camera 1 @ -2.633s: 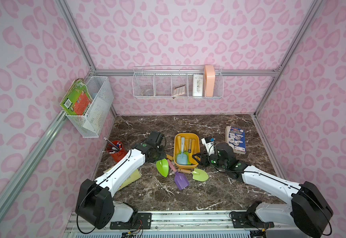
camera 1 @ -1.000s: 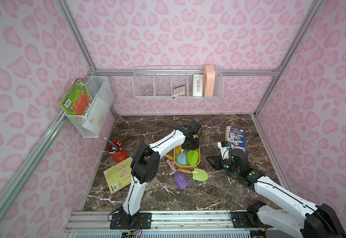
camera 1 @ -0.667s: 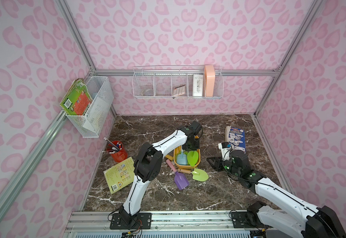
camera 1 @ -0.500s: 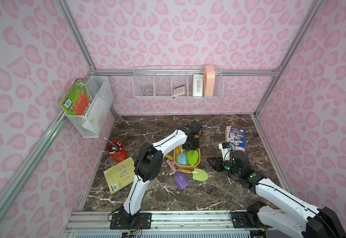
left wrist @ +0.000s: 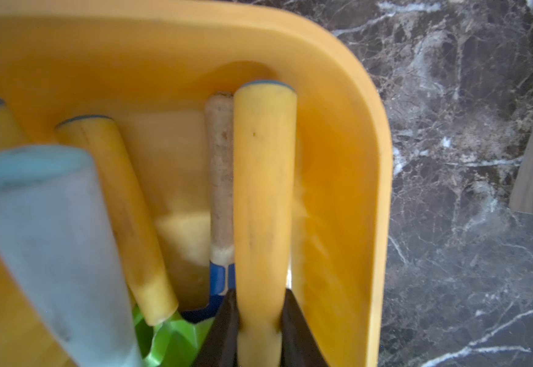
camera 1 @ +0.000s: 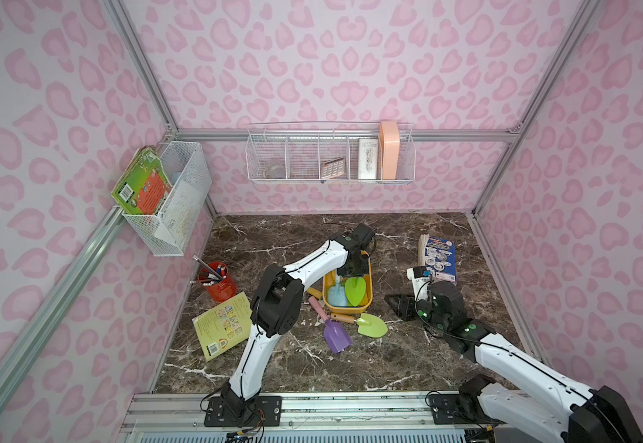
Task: Put the shovel into the storage box
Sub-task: Place the shovel in the storage box.
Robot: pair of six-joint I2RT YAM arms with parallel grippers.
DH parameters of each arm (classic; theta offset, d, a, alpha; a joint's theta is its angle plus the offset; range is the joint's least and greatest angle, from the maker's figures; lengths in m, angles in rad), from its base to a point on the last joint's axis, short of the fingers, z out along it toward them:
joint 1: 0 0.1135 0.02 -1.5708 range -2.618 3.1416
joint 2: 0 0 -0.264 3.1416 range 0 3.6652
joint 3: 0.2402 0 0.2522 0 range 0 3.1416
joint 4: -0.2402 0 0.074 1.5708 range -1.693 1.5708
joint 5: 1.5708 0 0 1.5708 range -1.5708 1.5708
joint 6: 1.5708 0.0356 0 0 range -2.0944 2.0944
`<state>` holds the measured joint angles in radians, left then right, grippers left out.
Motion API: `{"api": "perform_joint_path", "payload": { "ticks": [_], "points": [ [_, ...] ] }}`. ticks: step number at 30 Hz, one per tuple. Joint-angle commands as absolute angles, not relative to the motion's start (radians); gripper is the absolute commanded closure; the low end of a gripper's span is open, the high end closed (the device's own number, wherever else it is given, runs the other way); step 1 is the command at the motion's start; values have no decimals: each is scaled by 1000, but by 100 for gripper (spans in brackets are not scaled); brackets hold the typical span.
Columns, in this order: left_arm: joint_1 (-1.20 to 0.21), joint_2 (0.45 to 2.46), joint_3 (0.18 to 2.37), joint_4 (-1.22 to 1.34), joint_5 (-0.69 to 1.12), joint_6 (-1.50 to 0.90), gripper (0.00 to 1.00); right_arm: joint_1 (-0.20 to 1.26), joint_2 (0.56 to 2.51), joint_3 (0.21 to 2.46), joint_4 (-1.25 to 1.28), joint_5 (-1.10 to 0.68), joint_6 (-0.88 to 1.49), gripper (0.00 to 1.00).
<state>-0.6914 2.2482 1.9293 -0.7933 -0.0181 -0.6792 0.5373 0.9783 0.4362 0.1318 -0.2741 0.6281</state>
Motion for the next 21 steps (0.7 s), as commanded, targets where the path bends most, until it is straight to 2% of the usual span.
{"api": "perform_joint_path", "payload": {
  "ticks": [1, 6, 14, 21],
  "points": [
    [-692, 2259, 1938, -770, -36, -699, 92, 538, 973, 431, 147, -274, 636, 57],
    [-703, 2261, 1952, -764, -23, -710, 88, 538, 987, 434, 162, -281, 639, 57],
    [-709, 2247, 1947, -773, -18, -707, 65, 538, 1000, 441, 170, -290, 642, 57],
    [-712, 2217, 1928, -777, -14, -713, 64, 538, 991, 451, 155, -284, 638, 57]
  ]
}}
